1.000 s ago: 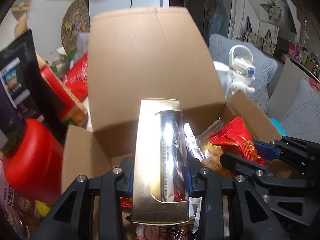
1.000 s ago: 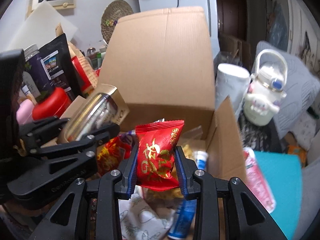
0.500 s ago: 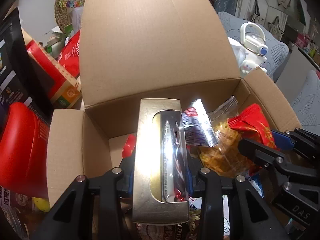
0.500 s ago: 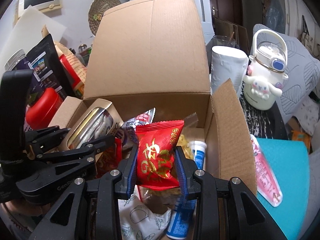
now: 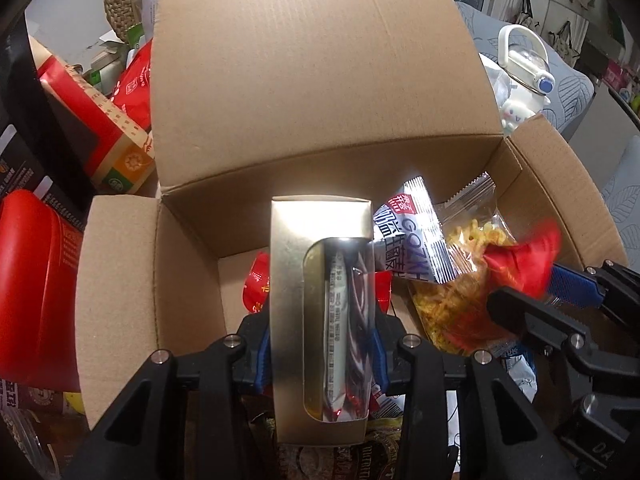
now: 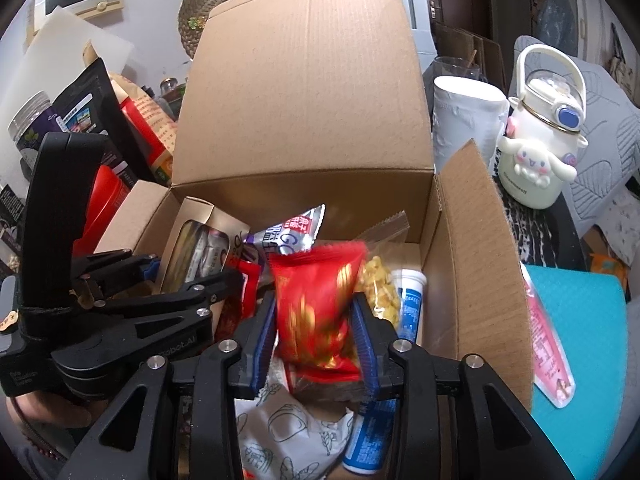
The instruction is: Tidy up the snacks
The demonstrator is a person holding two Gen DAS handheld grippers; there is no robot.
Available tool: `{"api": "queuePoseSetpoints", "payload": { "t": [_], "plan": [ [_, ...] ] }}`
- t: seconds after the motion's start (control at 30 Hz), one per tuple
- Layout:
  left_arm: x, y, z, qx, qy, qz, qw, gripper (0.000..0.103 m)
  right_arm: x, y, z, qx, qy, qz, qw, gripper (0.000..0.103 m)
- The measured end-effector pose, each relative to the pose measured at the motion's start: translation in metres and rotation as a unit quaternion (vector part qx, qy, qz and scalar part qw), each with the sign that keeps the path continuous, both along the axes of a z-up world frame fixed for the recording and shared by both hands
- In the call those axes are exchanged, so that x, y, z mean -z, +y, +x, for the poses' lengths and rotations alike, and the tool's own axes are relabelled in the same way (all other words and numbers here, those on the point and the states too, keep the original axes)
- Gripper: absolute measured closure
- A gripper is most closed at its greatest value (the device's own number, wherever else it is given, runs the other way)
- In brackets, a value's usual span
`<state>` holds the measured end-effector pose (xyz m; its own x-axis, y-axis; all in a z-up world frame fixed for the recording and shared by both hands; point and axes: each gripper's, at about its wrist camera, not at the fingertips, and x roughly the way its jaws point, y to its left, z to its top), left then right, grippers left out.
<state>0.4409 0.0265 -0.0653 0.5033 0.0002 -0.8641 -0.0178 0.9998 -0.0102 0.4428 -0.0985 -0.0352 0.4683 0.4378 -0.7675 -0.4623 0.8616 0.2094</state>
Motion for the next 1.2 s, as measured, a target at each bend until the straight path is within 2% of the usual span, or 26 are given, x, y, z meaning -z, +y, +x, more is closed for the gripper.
{"api": "queuePoseSetpoints", "payload": {
  "t": [0.3,0.37,0.43,0.47,0.77,1.03,1.2],
  "plan": [
    [-0.006,0.001,0.000,-0.008,-0.002,0.002,1.0000,0.063,-0.007,-0.001,-0.006,0.006,-0.014,-0.011,1.000,0.062],
    [-0.011,0.000,-0.003,-0.009,-0.012,0.005,0.9999,0.055,-0.010,-0.001,-0.008,0.009,-0.022,-0.018,1.000,0.062],
    [-0.016,-0.002,-0.007,-0.011,-0.025,0.007,0.9996,0.041,-0.013,-0.002,-0.011,0.012,-0.026,-0.023,0.999,0.062],
    [-0.017,-0.002,-0.008,-0.012,-0.029,0.007,0.9995,0.040,-0.015,-0.003,-0.013,0.013,-0.027,-0.022,0.999,0.062],
    [-0.039,-0.006,-0.020,-0.002,-0.054,-0.005,0.9985,0.039,-0.035,-0.012,-0.025,0.024,-0.047,-0.022,0.998,0.062],
    [-0.078,-0.012,-0.039,0.005,-0.094,0.002,0.9955,0.039,-0.068,-0.020,-0.042,0.033,-0.086,-0.013,0.996,0.062],
    [-0.110,-0.014,-0.063,0.007,-0.133,0.008,0.9911,0.039,-0.095,-0.026,-0.061,0.036,-0.120,-0.002,0.992,0.062]
  ]
}}
